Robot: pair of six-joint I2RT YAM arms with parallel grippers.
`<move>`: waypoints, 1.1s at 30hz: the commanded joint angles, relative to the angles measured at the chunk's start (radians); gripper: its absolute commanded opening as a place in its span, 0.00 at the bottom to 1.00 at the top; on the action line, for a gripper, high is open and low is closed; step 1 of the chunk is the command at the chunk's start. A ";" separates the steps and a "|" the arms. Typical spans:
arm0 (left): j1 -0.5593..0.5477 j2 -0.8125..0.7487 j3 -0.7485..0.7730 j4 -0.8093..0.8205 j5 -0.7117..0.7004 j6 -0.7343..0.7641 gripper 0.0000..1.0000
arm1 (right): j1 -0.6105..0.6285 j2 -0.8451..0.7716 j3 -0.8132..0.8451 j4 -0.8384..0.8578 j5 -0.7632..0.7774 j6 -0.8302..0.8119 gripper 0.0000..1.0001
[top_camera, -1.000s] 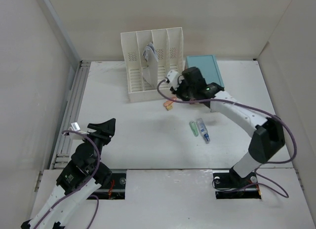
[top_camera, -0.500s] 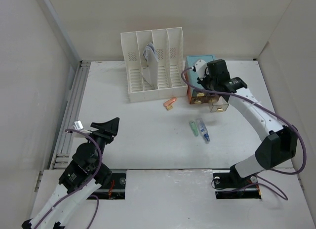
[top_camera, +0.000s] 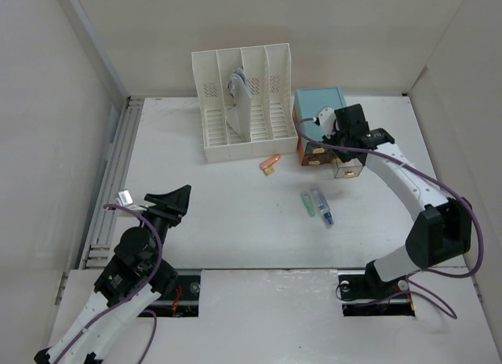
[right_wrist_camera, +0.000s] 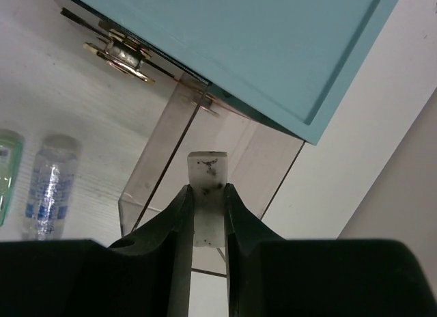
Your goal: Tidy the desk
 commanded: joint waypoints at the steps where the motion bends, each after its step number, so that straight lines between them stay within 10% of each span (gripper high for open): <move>1: -0.002 0.007 -0.008 0.052 0.008 0.017 0.57 | -0.017 -0.048 0.001 0.009 0.000 0.011 0.00; 5: -0.002 0.007 -0.008 0.052 0.008 0.026 0.57 | -0.027 -0.048 0.001 0.009 -0.009 0.002 0.41; 9: -0.002 0.007 -0.008 0.052 0.008 0.026 0.57 | -0.027 -0.071 0.010 0.033 -0.037 -0.009 0.61; 14: -0.002 0.016 -0.017 0.064 0.017 0.026 0.57 | -0.027 -0.120 0.032 0.098 -0.246 -0.088 0.59; 20: -0.002 0.026 -0.028 0.098 0.045 0.035 0.57 | 0.070 -0.053 0.041 0.070 -0.723 -0.352 0.27; 26: -0.002 0.035 -0.028 0.089 0.045 0.024 0.57 | 0.340 0.228 0.154 0.119 -0.450 -0.147 0.41; 29: -0.002 0.026 -0.028 0.080 0.045 0.024 0.57 | 0.382 0.325 0.154 0.181 -0.356 -0.017 0.58; 33: -0.002 0.026 -0.028 0.071 0.034 0.024 0.57 | 0.382 0.411 0.183 0.214 -0.284 0.167 0.58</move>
